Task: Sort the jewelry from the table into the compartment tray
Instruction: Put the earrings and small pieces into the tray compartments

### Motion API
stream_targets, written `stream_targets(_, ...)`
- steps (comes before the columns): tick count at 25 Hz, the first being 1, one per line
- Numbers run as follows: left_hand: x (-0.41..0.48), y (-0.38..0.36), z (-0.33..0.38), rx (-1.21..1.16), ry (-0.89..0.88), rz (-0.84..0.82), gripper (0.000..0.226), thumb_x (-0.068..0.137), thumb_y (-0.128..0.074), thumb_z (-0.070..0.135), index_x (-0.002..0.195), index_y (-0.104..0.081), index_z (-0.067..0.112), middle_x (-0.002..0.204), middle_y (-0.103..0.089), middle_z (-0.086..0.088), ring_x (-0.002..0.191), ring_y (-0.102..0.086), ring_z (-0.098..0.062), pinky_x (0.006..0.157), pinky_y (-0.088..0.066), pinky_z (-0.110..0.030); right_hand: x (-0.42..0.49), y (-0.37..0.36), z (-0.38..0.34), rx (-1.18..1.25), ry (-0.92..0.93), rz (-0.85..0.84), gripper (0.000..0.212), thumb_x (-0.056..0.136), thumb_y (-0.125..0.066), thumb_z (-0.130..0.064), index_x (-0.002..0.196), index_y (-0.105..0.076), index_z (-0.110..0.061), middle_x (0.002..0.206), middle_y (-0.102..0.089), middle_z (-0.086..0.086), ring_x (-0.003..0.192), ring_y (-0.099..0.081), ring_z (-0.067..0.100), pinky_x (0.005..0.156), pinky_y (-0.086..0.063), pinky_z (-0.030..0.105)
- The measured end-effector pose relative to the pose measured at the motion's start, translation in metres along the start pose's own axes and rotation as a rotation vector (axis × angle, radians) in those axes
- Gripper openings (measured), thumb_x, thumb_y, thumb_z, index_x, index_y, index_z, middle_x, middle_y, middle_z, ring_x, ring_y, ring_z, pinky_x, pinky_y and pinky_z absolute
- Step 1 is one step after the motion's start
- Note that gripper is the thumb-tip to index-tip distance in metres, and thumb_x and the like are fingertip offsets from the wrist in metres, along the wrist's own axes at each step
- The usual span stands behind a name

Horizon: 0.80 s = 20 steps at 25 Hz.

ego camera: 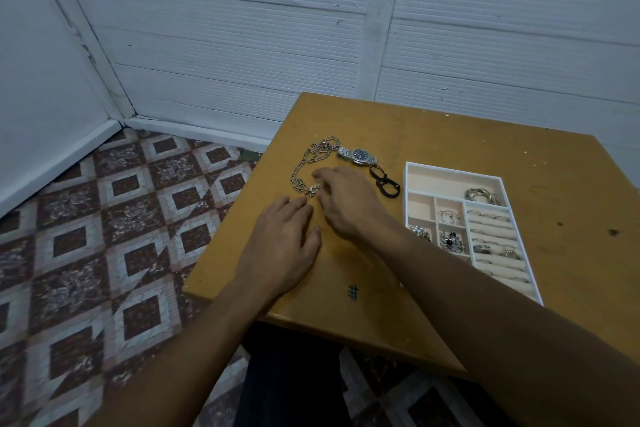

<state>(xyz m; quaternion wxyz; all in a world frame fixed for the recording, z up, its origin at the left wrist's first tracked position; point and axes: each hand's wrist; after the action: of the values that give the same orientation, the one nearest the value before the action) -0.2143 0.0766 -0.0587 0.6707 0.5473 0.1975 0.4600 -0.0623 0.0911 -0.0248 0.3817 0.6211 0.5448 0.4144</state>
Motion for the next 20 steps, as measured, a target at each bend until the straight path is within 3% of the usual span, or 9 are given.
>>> stream_targets(4, 0.000, 0.002, 0.002, -0.003, -0.013, -0.013, 0.052, 0.097, -0.041, 0.041, 0.140, -0.045, 0.013, 0.149, -0.041, -0.005, 0.141, -0.027, -0.021, 0.118, -0.018, -0.036, 0.002, 0.001, -0.001, -0.024, -0.013, -0.018, 0.021, 0.098, -0.046, -0.029, 0.114, -0.058, -0.023, 0.116, -0.053, 0.004, 0.114, -0.044, 0.024, 0.096, -0.041, 0.043)
stream_targets(7, -0.001, 0.004, 0.003, -0.046, 0.007, -0.028, 0.051, 0.097, -0.043, 0.039, 0.141, -0.044, 0.013, 0.151, -0.039, -0.004, 0.143, -0.024, -0.021, 0.118, -0.015, -0.035, -0.003, 0.003, -0.003, 0.019, -0.026, -0.025, 0.005, 0.096, -0.050, -0.025, 0.097, -0.053, -0.021, 0.105, -0.053, 0.004, 0.104, -0.047, 0.023, 0.091, -0.043, 0.041)
stream_targets(11, -0.004, 0.006, 0.005, -0.157, 0.067, -0.036, 0.049, 0.096, -0.047, 0.035, 0.140, -0.045, 0.014, 0.148, -0.043, -0.001, 0.142, -0.026, -0.018, 0.115, -0.018, -0.032, -0.011, 0.011, -0.002, 0.141, -0.013, -0.017, 0.008, 0.095, -0.052, -0.022, 0.088, -0.048, -0.020, 0.091, -0.055, 0.001, 0.086, -0.050, 0.020, 0.070, -0.041, 0.033)
stream_targets(15, -0.003, 0.014, 0.012, -0.333, 0.109, 0.034, 0.043, 0.094, -0.051, 0.027, 0.135, -0.051, 0.013, 0.128, -0.059, -0.001, 0.119, -0.050, -0.012, 0.098, -0.040, -0.022, -0.016, 0.023, 0.002, 0.239, -0.010, -0.039, 0.007, 0.094, -0.055, -0.019, 0.088, -0.053, -0.018, 0.090, -0.060, 0.002, 0.083, -0.054, 0.020, 0.070, -0.045, 0.034)
stream_targets(18, 0.001, 0.019, 0.019, -0.484, 0.221, 0.068, 0.041, 0.094, -0.052, 0.023, 0.135, -0.053, 0.017, 0.133, -0.059, 0.002, 0.107, -0.045, 0.006, 0.086, -0.034, -0.003, -0.019, 0.029, 0.004, 0.262, -0.020, -0.038, 0.005, 0.093, -0.056, -0.018, 0.089, -0.055, -0.019, 0.091, -0.061, 0.001, 0.083, -0.055, 0.017, 0.064, -0.043, 0.027)
stream_targets(20, 0.006, 0.020, 0.024, -0.606, 0.319, 0.090, 0.038, 0.096, -0.050, 0.025, 0.134, -0.055, 0.021, 0.132, -0.059, 0.005, 0.107, -0.045, 0.005, 0.084, -0.032, -0.007, -0.022, 0.031, 0.005, 0.272, -0.023, -0.041, 0.008, 0.093, -0.057, -0.018, 0.088, -0.054, -0.023, 0.089, -0.059, -0.003, 0.078, -0.052, 0.012, 0.058, -0.038, 0.020)
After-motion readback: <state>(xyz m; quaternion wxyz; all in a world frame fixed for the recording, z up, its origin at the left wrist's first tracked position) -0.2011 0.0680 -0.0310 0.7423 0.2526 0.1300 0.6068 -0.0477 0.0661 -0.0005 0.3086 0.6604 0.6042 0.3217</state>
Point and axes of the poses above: each hand's wrist, its own x-axis towards the middle knuckle, its own y-axis out of the back of the hand, z = x × y
